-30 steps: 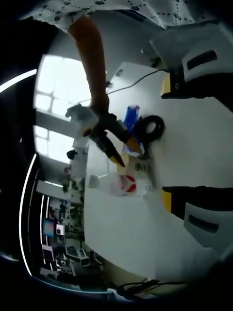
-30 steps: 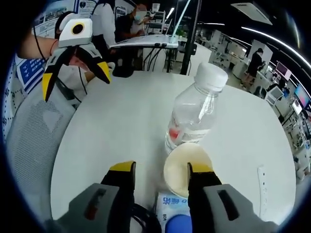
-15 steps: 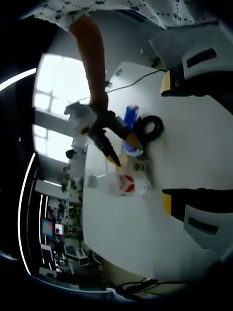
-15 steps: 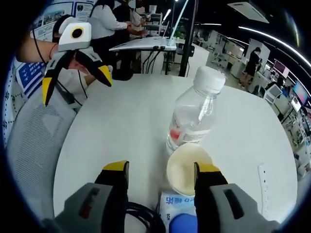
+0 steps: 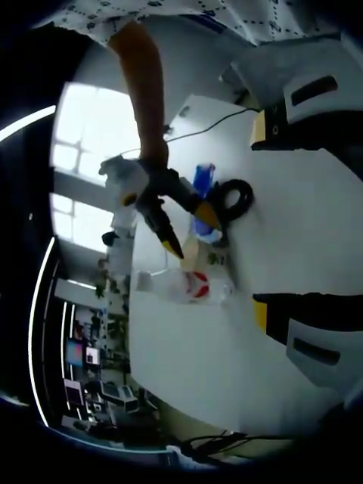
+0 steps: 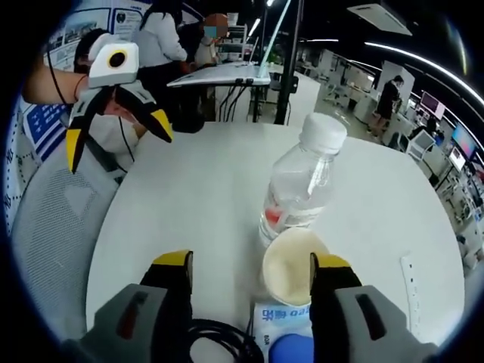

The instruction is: Arrange the tabletop items into an orderly group along one side of the table until the central work area is clear of visible clutter.

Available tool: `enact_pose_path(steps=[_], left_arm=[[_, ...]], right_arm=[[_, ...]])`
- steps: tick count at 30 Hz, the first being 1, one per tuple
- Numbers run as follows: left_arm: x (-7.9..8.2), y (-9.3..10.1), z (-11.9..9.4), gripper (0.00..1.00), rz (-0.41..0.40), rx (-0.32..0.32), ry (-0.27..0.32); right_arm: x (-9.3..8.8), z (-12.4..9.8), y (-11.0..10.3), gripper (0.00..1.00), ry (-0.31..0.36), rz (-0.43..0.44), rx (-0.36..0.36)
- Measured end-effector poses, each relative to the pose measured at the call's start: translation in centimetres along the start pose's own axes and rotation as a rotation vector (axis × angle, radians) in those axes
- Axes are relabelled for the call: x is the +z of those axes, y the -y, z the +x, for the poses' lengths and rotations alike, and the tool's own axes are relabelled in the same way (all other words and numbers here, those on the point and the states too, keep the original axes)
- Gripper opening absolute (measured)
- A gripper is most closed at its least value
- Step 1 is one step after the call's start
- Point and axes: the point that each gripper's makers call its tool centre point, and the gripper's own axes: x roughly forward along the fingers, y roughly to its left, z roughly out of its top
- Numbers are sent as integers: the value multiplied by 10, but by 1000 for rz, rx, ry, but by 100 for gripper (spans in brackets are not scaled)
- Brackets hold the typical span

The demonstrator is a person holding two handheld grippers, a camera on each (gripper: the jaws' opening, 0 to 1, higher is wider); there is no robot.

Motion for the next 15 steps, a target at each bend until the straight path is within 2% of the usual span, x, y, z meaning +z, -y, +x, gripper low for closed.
enact_pose_path(steps=[15], left_arm=[[2, 3, -1, 73, 6, 0, 3]], right_arm=[[8, -9, -6, 63, 46, 50, -36]])
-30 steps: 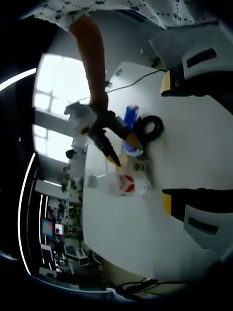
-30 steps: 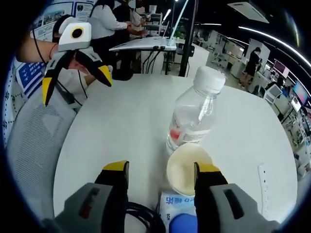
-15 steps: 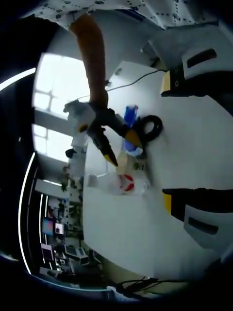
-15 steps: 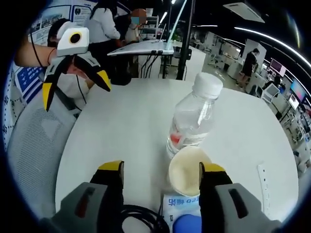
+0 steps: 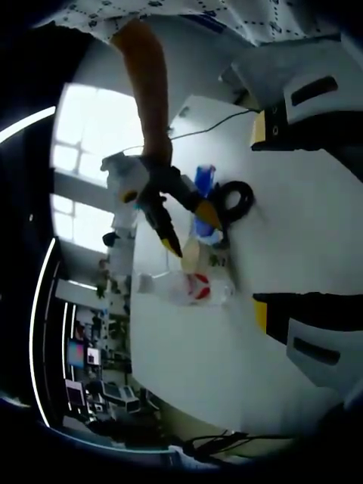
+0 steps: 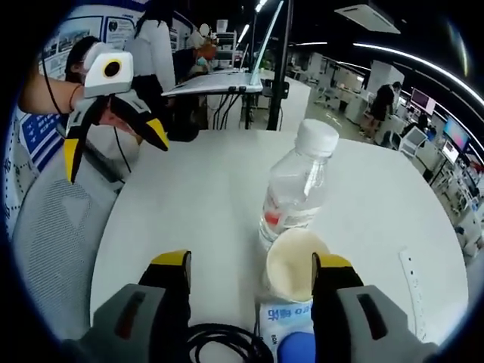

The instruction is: Arrange the tabletop items into an orderly group along one side of the table until the central work area is clear of visible clutter.

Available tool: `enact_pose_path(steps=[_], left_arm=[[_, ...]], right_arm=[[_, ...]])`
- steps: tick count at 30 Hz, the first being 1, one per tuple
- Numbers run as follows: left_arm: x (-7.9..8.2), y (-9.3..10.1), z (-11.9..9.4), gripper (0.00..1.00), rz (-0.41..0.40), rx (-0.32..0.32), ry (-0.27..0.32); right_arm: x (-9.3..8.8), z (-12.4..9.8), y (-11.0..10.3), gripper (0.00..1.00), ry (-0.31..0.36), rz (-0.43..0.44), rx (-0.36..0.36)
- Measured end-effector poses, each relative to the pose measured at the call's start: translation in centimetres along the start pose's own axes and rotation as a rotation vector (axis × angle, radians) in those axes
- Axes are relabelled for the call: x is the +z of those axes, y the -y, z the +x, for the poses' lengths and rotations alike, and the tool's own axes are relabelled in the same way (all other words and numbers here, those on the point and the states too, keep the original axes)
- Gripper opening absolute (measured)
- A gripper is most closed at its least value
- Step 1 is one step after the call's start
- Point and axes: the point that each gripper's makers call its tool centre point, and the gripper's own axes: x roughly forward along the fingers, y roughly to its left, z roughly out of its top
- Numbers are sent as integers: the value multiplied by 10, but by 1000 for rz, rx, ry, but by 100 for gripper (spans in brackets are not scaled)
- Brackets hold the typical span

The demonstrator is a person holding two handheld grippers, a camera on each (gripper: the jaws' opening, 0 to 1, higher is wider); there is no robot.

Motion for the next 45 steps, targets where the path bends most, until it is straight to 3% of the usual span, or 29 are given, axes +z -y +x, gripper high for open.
enact_pose_path(steps=[19, 31, 45], left_arm=[[5, 6, 1, 73, 21, -7, 1], [13, 14, 6, 73, 47, -23, -2], [24, 27, 22, 72, 81, -62, -3]], right_arm=[[19, -17, -1, 65, 94, 64, -61], [29, -40, 0, 64, 169, 107, -120], [17, -63, 0, 63, 186, 144, -168]])
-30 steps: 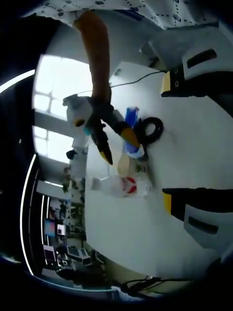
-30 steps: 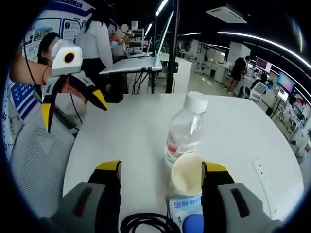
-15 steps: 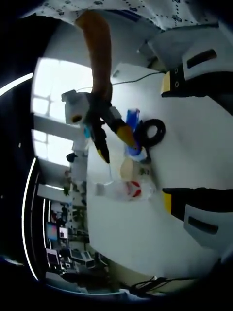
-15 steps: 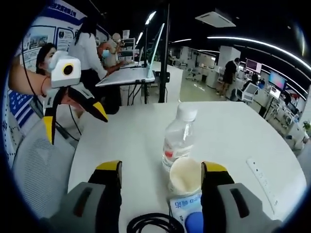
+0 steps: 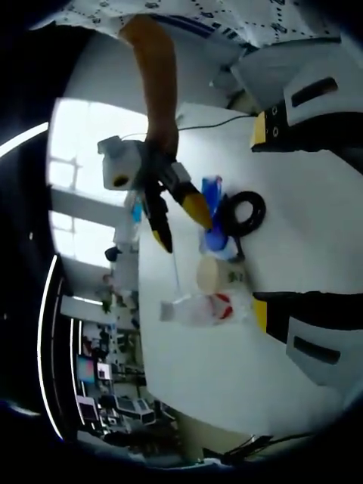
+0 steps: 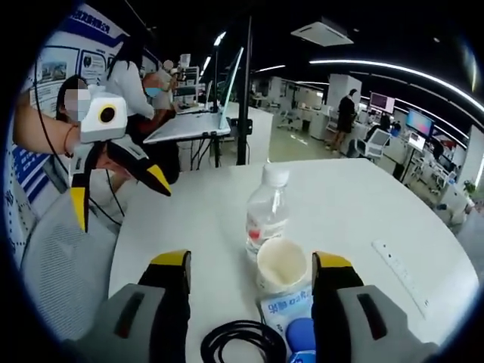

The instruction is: Arrange the tabletop items into an orderly group along one side of the table until the central work area is clear of visible clutter.

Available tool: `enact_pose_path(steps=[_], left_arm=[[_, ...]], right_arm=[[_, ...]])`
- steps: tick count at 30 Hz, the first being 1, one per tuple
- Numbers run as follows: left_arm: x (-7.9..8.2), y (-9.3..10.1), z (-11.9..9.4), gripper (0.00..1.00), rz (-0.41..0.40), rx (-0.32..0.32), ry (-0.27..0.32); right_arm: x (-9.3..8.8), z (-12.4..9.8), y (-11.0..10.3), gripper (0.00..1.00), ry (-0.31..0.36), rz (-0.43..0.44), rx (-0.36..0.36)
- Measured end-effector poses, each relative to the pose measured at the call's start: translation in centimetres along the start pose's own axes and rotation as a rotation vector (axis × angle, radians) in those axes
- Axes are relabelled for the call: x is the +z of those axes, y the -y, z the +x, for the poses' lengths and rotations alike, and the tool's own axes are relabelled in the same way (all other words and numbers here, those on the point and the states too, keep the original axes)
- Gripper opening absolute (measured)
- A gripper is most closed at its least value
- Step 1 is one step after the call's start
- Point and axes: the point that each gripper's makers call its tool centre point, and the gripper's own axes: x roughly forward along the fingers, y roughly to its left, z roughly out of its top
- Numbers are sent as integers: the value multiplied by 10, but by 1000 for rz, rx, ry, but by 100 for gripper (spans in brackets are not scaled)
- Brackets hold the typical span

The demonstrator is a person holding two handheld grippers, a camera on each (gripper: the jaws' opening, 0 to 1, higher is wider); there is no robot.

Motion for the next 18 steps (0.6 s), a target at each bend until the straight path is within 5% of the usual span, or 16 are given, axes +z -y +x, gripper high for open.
enact_pose_path(steps=[18], left_arm=[[12, 14, 13, 70, 42, -71, 5]], right_arm=[[-5, -26, 7, 62, 4, 47, -82]])
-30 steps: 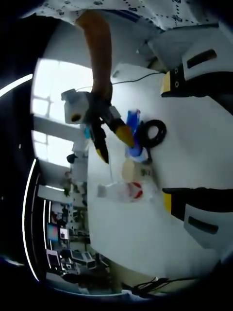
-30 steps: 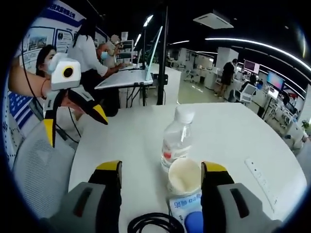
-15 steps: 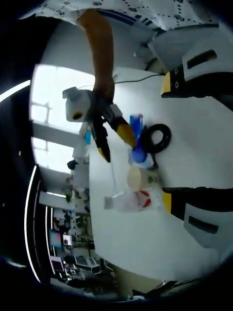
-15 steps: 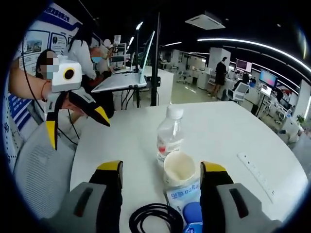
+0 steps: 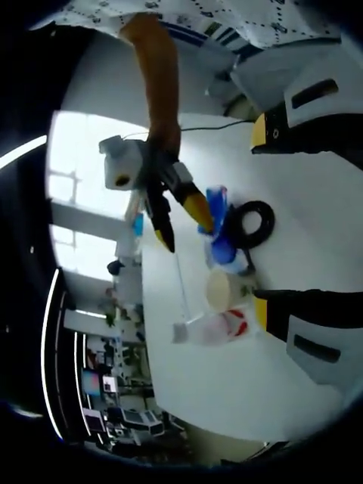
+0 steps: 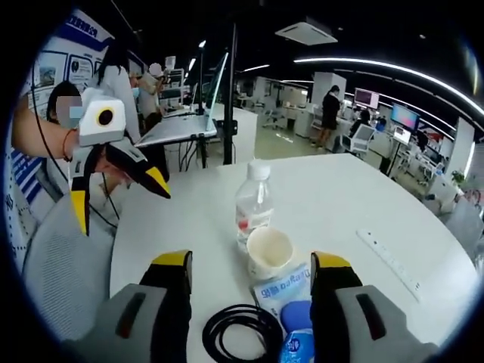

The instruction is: Arrange the tabletop items into an orderly group along one side of the table until the central work area is clear of visible clutter.

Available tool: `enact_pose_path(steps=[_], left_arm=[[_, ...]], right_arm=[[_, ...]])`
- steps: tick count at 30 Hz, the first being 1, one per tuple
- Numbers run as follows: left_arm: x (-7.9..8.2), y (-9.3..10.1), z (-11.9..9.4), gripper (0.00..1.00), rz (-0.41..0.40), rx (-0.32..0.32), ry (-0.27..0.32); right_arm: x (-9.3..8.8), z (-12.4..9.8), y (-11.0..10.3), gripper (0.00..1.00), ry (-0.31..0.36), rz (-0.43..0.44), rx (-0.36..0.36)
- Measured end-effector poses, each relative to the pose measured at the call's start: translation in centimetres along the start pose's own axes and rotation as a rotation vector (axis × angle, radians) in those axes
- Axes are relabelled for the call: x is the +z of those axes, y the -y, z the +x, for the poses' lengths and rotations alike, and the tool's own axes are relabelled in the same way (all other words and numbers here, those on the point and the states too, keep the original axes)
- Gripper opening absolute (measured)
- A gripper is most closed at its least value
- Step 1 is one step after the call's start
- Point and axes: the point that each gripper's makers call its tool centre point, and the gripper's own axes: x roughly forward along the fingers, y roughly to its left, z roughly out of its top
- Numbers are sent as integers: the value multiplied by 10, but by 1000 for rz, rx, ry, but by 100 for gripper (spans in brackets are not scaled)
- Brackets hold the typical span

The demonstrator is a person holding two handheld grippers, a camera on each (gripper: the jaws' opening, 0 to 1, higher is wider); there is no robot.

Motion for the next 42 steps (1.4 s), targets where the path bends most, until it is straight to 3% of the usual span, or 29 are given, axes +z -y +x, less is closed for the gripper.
enact_pose_path(steps=[9, 12, 23, 30, 42], left_arm=[[2, 2, 0, 69, 34, -46, 0], [1, 1, 1, 68, 39, -43, -17], [18, 5, 21, 68, 59, -5, 5], [23, 10, 30, 68, 66, -14, 9], [25, 15, 49, 70, 75, -39, 0]], right_arm=[[4, -5, -4, 61, 5, 4, -38], [4, -5, -4, 61, 5, 4, -36], [-4, -7, -1, 61, 18, 8, 9], [-3, -19, 9, 62, 38, 12, -3], [-18, -44, 27, 62, 34, 34, -61]])
